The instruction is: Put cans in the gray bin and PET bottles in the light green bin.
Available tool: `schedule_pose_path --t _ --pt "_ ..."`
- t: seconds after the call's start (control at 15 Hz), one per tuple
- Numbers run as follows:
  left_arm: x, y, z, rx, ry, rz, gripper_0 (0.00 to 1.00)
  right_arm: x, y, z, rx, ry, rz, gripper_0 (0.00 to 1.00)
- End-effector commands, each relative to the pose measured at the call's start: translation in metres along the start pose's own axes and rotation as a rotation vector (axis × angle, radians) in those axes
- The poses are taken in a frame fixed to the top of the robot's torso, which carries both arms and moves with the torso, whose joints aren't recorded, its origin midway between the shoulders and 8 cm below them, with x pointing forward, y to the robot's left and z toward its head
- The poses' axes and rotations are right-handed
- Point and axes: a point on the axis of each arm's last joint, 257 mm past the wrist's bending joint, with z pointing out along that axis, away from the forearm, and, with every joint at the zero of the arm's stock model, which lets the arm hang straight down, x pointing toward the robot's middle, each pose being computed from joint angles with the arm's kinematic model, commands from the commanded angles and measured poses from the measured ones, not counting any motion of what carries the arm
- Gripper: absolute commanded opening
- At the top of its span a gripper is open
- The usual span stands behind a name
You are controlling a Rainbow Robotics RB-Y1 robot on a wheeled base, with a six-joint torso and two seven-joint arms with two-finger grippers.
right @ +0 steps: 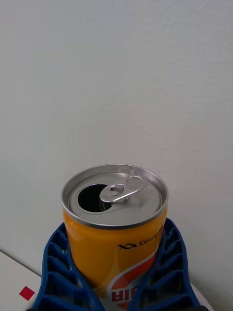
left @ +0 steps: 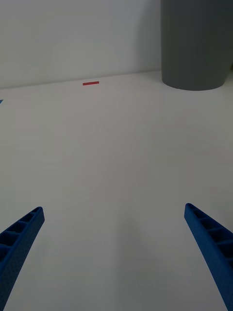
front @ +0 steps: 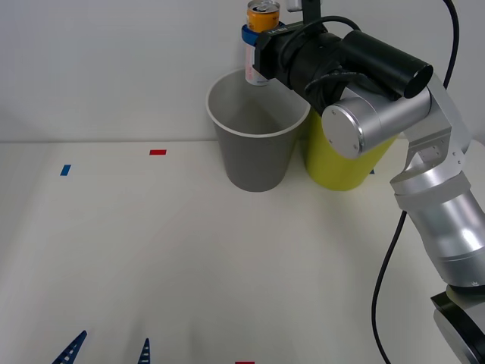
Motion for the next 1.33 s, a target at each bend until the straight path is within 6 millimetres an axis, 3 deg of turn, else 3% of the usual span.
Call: schedule_pose_path --t 0.07,0.13,0.2,0.27,0.47,0.73,1.07,1.33 --pt "0.000 0.000 0.000 0.000 0.000 0.000 1.00 -0.001 -0.001 0.000 0.005 -0.003 -0.009 0.19" --pt "0.000 0.000 0.000 0.000 0.000 0.000 1.00 -0.001 -0.001 0.000 0.007 -0.003 -0.010 0.64" --pt "0.000 0.000 0.000 0.000 0.000 0.000 1.00 -0.001 -0.001 0.000 0.006 -0.003 -0.008 0.89" --pt "0.000 0.000 0.000 0.000 0.000 0.000 1.00 -0.001 0.001 0.000 0.003 -0.004 -0.008 0.96" --pt "0.000 0.000 0.000 0.000 0.000 0.000 1.00 -0.008 0.002 -0.007 0.013 0.016 -0.025 0.97" --pt "0.000 0.000 0.000 0.000 0.000 0.000 1.00 -0.025 -0.002 -0.052 0.068 0.115 -0.032 0.97" --pt "0.000 0.000 0.000 0.000 0.000 0.000 1.00 -0.008 -0.037 -0.120 0.148 0.025 -0.011 0.97" --pt "0.000 0.000 0.000 0.000 0.000 0.000 1.00 0.012 -0.063 -0.155 0.211 0.035 -0.018 0.97"
